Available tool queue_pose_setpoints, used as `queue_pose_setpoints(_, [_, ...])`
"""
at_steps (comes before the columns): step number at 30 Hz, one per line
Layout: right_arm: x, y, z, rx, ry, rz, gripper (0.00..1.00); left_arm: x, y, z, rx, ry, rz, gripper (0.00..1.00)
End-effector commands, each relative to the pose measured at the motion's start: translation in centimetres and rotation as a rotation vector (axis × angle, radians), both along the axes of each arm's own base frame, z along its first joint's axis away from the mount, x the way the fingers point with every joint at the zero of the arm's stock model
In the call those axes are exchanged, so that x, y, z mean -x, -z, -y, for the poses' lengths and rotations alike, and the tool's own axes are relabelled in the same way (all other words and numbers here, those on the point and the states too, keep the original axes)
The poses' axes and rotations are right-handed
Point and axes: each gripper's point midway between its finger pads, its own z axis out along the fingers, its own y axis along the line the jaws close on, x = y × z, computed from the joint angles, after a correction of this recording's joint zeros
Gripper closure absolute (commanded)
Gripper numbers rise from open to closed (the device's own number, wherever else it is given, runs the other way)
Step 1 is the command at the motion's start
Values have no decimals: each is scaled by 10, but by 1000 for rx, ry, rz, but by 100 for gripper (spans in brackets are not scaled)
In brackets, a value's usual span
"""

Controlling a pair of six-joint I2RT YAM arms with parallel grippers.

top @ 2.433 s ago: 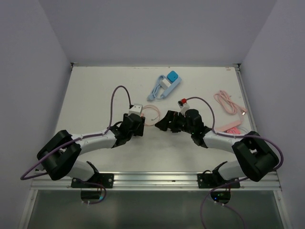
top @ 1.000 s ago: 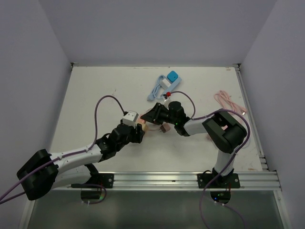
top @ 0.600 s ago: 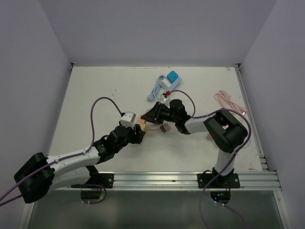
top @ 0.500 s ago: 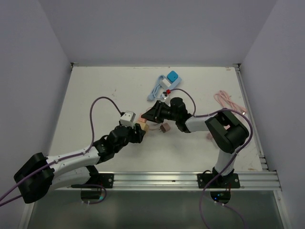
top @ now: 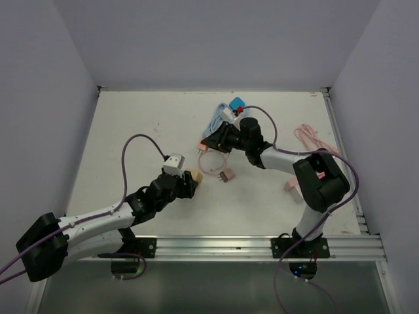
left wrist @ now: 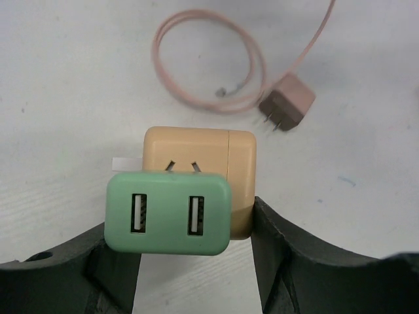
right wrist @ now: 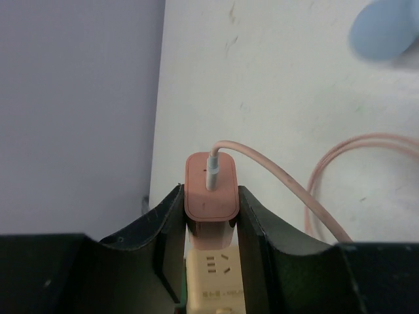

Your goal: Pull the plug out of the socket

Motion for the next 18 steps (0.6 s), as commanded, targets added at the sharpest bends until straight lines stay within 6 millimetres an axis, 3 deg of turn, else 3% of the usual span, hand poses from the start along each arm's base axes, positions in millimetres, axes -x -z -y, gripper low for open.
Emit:
queue_pose_setpoints(1, [-79,-58,55,2,284,217,100,19,31,-18,-85,-9,-96,100])
queue_pose_setpoints(7, [-81,-64,56,14,277,230,100,23,29,-22,-73,-22,-100,100])
queue_pose_setpoints(9, [-77,-57,56,14,264,214,100,20,25,-24,-67,-40,-89,100])
queue_pose_setpoints(12, [-67,-39,56,32,238,175,100,16,13,-21,-40,-50,-68,100])
queue_pose_setpoints(18, [-38,15,58,105,158,62,96,3,-12,-14,-35,-61,-20,100])
